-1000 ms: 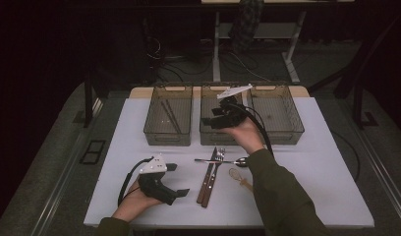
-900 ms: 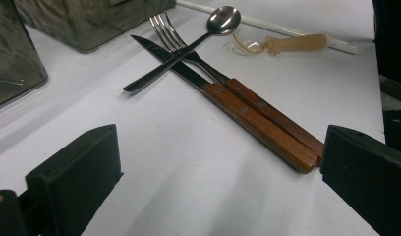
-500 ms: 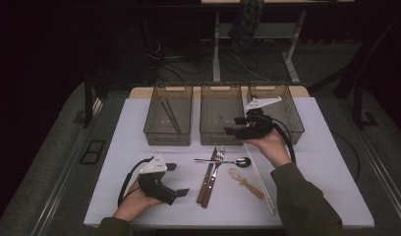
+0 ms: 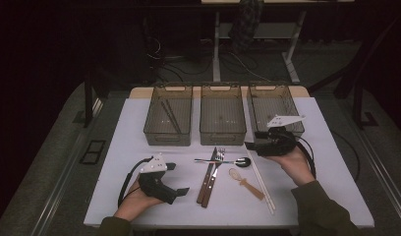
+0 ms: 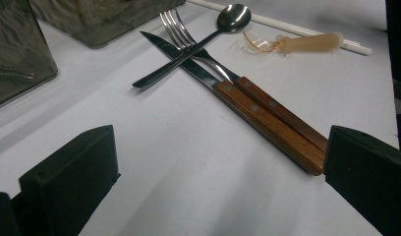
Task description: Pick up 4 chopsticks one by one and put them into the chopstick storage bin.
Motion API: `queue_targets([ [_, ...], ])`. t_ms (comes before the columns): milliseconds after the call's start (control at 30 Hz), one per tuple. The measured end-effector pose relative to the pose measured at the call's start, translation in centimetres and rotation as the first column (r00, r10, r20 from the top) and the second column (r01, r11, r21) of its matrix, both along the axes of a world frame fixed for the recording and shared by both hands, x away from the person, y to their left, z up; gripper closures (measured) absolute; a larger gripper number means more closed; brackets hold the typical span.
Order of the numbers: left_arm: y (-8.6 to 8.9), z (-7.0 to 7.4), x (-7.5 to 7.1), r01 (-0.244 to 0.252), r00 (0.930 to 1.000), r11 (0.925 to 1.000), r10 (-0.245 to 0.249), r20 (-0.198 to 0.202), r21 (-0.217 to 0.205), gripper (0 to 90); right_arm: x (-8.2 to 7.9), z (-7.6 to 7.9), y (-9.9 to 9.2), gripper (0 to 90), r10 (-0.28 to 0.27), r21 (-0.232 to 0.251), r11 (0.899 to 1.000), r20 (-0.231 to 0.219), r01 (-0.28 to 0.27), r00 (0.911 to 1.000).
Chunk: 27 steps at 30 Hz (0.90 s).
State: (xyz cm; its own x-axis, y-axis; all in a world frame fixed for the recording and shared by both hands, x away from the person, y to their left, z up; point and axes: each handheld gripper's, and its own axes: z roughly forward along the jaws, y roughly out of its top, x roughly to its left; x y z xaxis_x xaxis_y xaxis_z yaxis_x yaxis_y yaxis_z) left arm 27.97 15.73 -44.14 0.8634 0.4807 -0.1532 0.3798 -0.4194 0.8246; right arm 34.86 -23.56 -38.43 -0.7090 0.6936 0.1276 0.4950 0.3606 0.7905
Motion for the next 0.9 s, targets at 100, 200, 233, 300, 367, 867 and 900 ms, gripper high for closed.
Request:
queue_targets([
  [100, 0.0, 0.0, -0.1, 0.001, 1.0000, 1.0000, -0.001, 0.005, 0.004, 0.0, -0.9, -0.5, -0.7, 38.0, -0.003, -0.018, 1.000, -0.009, 0.002, 1.0000],
  [200, 0.1, 0.1, -0.3, 0.002, 1.0000, 1.0000, -0.002, 0.009, 0.001, 0.0, -1.9, -0.8, -1.2, 38.6, -0.012, -0.031, 0.999, -0.009, 0.012, 0.9999],
  [233, 0.1, 0.2, -0.3, 0.004, 0.9999, 1.0000, -0.004, 0.010, 0.000, 0.0, -2.2, -0.9, -1.4, 39.6, -0.015, -0.032, 0.999, -0.011, 0.014, 0.9998],
  [300, 0.1, 0.2, -0.3, 0.004, 0.9999, 1.0000, -0.004, 0.012, -0.002, 0.0, -2.9, -1.2, -1.6, 41.1, -0.024, -0.044, 0.999, -0.018, 0.023, 0.9996],
  [367, 0.1, 0.2, -0.3, 0.003, 0.9999, 1.0000, -0.003, 0.013, -0.001, 0.0, -3.5, -1.6, -1.8, 42.9, -0.026, -0.063, 0.998, -0.031, 0.024, 0.9992],
  [867, 0.0, 0.4, -0.4, 0.011, 0.9998, 0.9999, -0.011, 0.019, 0.004, 0.0, -7.4, -3.8, -2.9, 57.9, -0.029, -0.130, 0.991, -0.117, 0.014, 0.9927],
  [900, 0.0, 0.4, -0.4, 0.010, 0.9998, 0.9999, -0.010, 0.020, 0.003, 0.0, -7.6, -4.0, -2.9, 58.6, -0.028, -0.129, 0.992, -0.130, 0.011, 0.9910],
])
